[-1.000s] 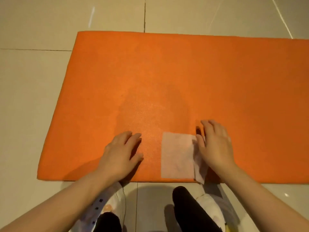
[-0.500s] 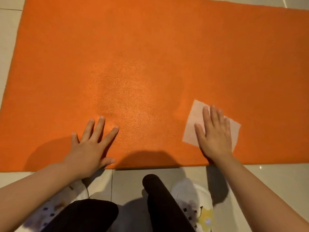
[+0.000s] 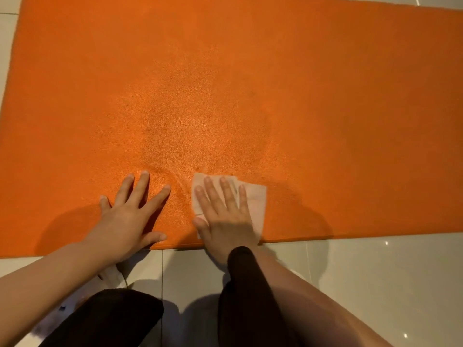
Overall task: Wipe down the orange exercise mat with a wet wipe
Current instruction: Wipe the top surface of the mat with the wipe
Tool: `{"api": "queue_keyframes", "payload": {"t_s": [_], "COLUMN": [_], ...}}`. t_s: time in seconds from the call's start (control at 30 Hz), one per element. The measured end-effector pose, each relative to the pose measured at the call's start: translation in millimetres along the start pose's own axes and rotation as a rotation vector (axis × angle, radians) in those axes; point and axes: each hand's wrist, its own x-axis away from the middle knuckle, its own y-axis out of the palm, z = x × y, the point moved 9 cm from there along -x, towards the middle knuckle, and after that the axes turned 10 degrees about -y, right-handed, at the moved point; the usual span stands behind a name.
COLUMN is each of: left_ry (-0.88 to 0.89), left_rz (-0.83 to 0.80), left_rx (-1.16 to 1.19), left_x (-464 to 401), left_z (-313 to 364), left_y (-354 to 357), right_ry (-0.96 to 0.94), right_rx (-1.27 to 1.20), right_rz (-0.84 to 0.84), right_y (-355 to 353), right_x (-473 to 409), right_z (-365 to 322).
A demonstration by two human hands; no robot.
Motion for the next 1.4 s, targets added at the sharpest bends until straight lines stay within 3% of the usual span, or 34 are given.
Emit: {"api": "queue_keyframes", "payload": {"t_s": [0.13,0.37,0.53,0.6,0.73,0.83,0.9,0.97,1.1,1.23,1.33,1.4], "left_ry": [0.071,0.115,0.123,0.116,0.112,0.120,0.118,0.111,0.146,0.167,0.134,0.119], "left_rz": [0.025,0.117,0.131,0.141,0.147,0.184,0.200,0.223,0.271,0.280,0.267,0.274], "left_rx": [-0.048,-0.076,-0.069,-0.070,-0.072,-0.073,-0.061,-0.036,0.003,-0.021,-0.026,-0.042], "left_x": [0,3,2,2,3,6,8,9,12,7,3,3], "left_z": [-3,-2,2,2,3,1,-2,-5,-7,-10,-6,-5], "left_y": [7,4,0,-2,-3,-1,2,3,2,-6,-7,-5], "right_ry": [-0.215,0.540,0.757,0.656,0.161,-0.154,-0.237,-0.245,0.094,0.727,0.953,0.943], "right_rx": [-0.064,-0.133,-0.172,-0.156,-0.037,-0.153,-0.170,-0.138,-0.080,-0.128,-0.185,-0.182], "right_rz": [-0.026,0.031,0.095,0.074,-0.010,-0.165,-0.134,-0.133,-0.017,0.086,0.165,0.204], "right_y": [-2,-28,-33,-25,-13,-3,-12,-9,-29,-57,-59,-54], "right_x": [9,109,129,102,31,-3,-13,-18,-17,60,76,48], "right_z": [15,210,225,192,72,-23,-39,-11,132,288,305,280]}}
